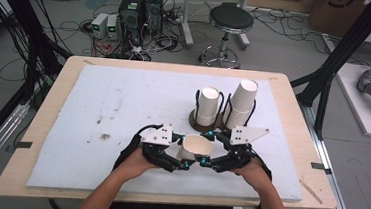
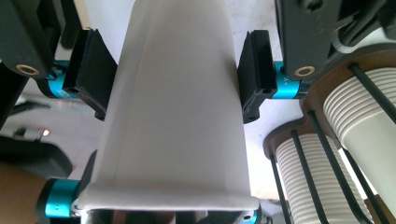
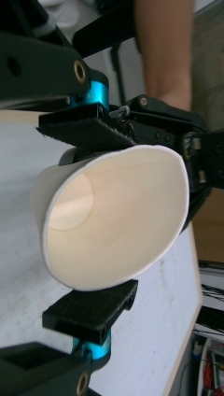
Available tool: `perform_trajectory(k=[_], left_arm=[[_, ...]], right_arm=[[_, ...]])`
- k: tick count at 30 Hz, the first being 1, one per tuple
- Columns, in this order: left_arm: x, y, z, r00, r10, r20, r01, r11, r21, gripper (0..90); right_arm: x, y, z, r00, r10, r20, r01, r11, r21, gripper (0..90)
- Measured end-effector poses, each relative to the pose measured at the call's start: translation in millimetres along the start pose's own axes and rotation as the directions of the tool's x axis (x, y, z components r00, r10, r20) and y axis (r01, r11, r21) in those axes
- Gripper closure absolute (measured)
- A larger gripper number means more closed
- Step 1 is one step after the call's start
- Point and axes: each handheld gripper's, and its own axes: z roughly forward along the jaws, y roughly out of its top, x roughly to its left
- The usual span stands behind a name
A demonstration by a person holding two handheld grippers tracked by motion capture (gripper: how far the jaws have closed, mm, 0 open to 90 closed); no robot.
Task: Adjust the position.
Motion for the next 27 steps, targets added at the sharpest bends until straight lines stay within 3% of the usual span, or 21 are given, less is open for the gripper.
perform_trajectory(k=[2,7,12,18,21,27], left_arm=[[0.3,-0.4,-0.4,0.9999,-0.01,0.002,0.01,0.9998,-0.016,36.3],[0.9,-2.1,-1.0,0.9998,-0.017,0.011,0.017,0.9996,-0.024,36.6],[-1.7,-2.9,2.7,0.9999,0.001,-0.011,-0.001,0.9999,0.011,35.5],[-4.5,0.9,6.7,0.9983,0.031,-0.049,-0.029,0.9982,0.053,26.8],[-3.5,2.3,6.9,0.9986,0.035,-0.04,-0.033,0.9981,0.052,26.9],[-3.9,1.3,8.6,0.9985,0.052,-0.015,-0.052,0.9975,0.048,34.4]], right_arm=[[-0.4,-0.5,0.0,0.9999,0.015,-0.003,-0.015,0.999,-0.031,26.9],[-1.5,0.0,-2.5,0.9994,0.03,-0.018,-0.031,0.998,-0.045,29.3],[-0.6,1.1,-3.3,0.9999,-0.013,-0.005,0.013,1.0,-0.011,35.7],[1.8,3.0,-1.9,0.9985,-0.054,0.005,0.054,0.998,0.041,35.7],[2.6,3.9,-1.0,0.9974,-0.072,0.007,0.072,0.996,0.059,35.7],[2.7,3.8,-0.4,0.9984,-0.057,-0.001,0.057,0.997,0.058,33.7]])
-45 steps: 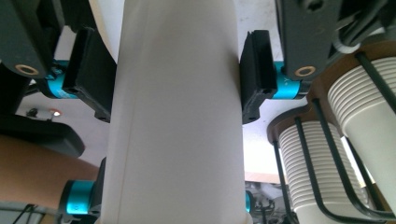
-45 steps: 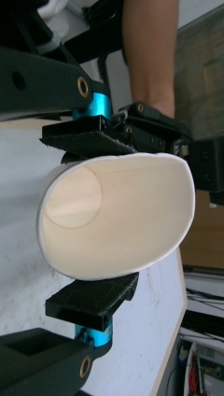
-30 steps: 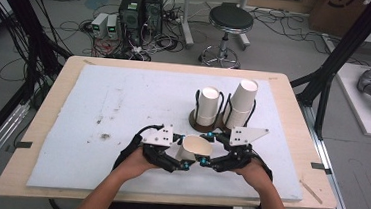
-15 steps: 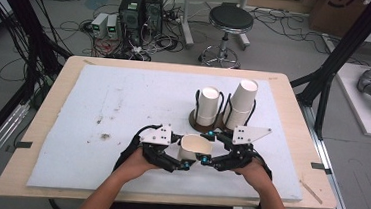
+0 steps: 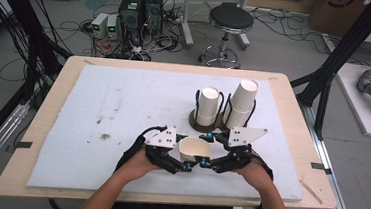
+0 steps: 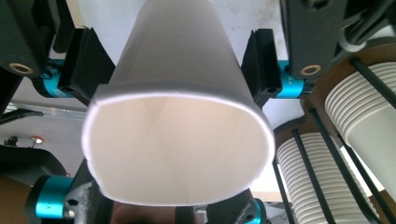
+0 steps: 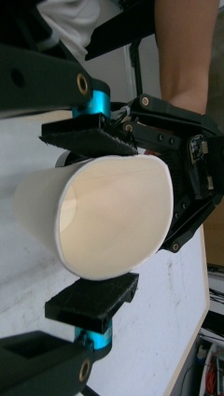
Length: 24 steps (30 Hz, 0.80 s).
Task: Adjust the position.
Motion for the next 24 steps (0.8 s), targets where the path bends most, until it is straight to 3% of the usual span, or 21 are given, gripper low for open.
perform_trajectory(k=[5,13,19,24], left_arm=[[1.0,-0.4,-2.7,0.9999,-0.012,-0.01,0.012,0.9998,-0.017,35.7],[7.4,-5.0,-19.2,0.9939,-0.07,-0.085,0.063,0.9949,-0.079,36.6],[11.4,-5.3,-32.0,0.9852,-0.09,-0.146,0.076,0.9925,-0.095,36.8],[14.2,-5.6,-42.8,0.9739,-0.111,-0.198,0.091,0.9903,-0.105,36.8]], right_arm=[[0.2,-1.5,0.1,0.9998,0.018,0.004,-0.018,0.999,-0.036,27.1],[-5.4,-4.9,-16.3,0.9941,0.049,0.097,-0.041,0.996,-0.085,23.2],[-9.0,-11.8,-30.2,0.9848,0.059,0.163,-0.046,0.996,-0.081,23.4],[-11.7,-18.1,-41.7,0.9748,0.068,0.213,-0.052,0.995,-0.081,23.3]])
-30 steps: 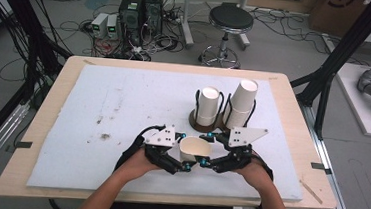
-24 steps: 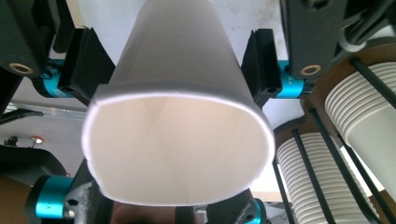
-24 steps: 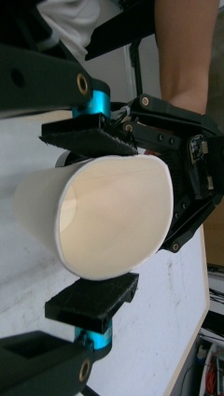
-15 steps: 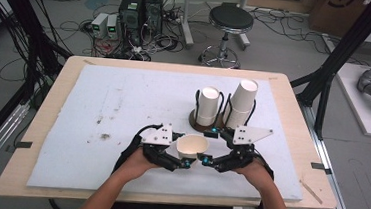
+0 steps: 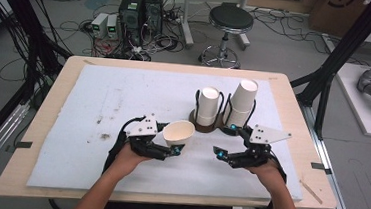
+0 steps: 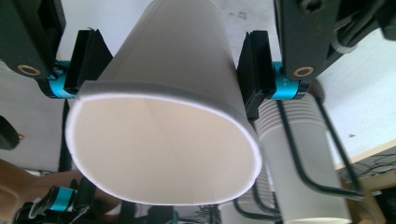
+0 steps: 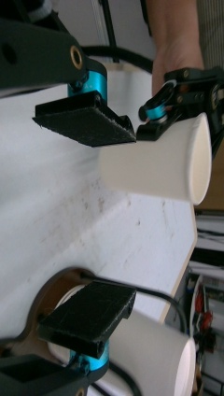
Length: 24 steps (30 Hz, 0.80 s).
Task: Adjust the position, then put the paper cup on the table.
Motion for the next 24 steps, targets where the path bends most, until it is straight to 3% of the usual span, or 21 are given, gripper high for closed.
perform_trajectory(k=[5,10,17,24], left_arm=[[5.3,0.9,-10.8,0.9973,-0.028,-0.069,0.027,0.9996,-0.001,36.8],[10.4,1.1,-20.3,0.995,-0.041,-0.091,0.041,0.9991,-0.002,36.8],[13.4,0.4,-30.4,0.9909,-0.055,-0.123,0.054,0.9985,-0.01,36.7],[16.7,1.9,-35.7,0.988,-0.065,-0.14,0.061,0.9978,-0.026,36.7]], right_arm=[[-3.9,-3.8,-10.1,0.9979,0.0,0.064,0.0,1.0,0.005,23.3],[-7.9,-5.3,-18.1,0.9955,0.011,0.094,-0.01,1.0,-0.008,23.3],[-11.0,-8.4,-20.1,0.9942,0.041,0.099,-0.04,0.999,-0.01,23.4],[-10.1,-8.1,-23.4,0.9939,0.029,0.107,-0.028,1.0,-0.011,23.6]])
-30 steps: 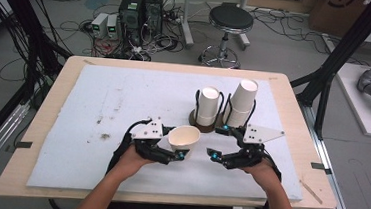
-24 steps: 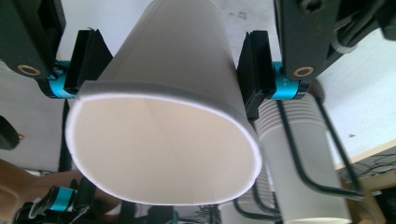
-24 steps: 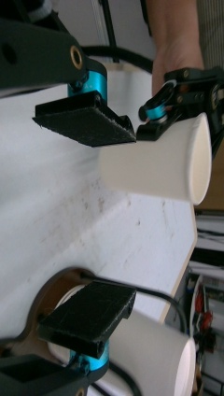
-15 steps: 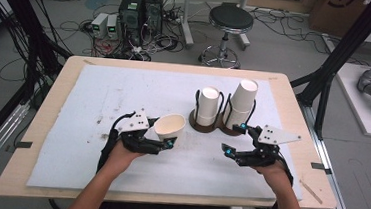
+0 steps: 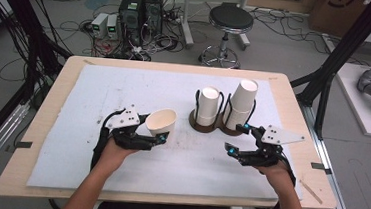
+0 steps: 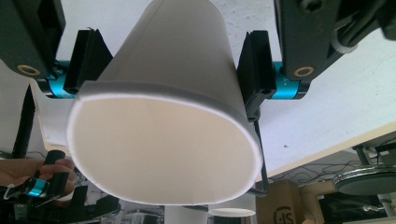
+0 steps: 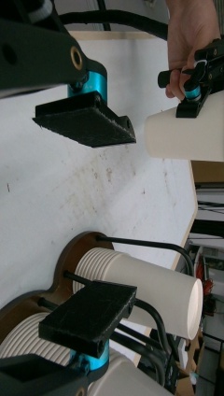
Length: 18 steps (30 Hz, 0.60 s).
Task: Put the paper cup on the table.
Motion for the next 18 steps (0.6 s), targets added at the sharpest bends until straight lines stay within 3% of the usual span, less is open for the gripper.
perform_trajectory(k=[18], left_arm=[[16.7,14.1,-9.0,0.9989,-0.019,-0.043,0.018,0.9994,-0.031,36.7]], right_arm=[[-2.0,-4.6,-7.7,0.9997,0.011,0.022,-0.011,1.0,0.002,23.4]])
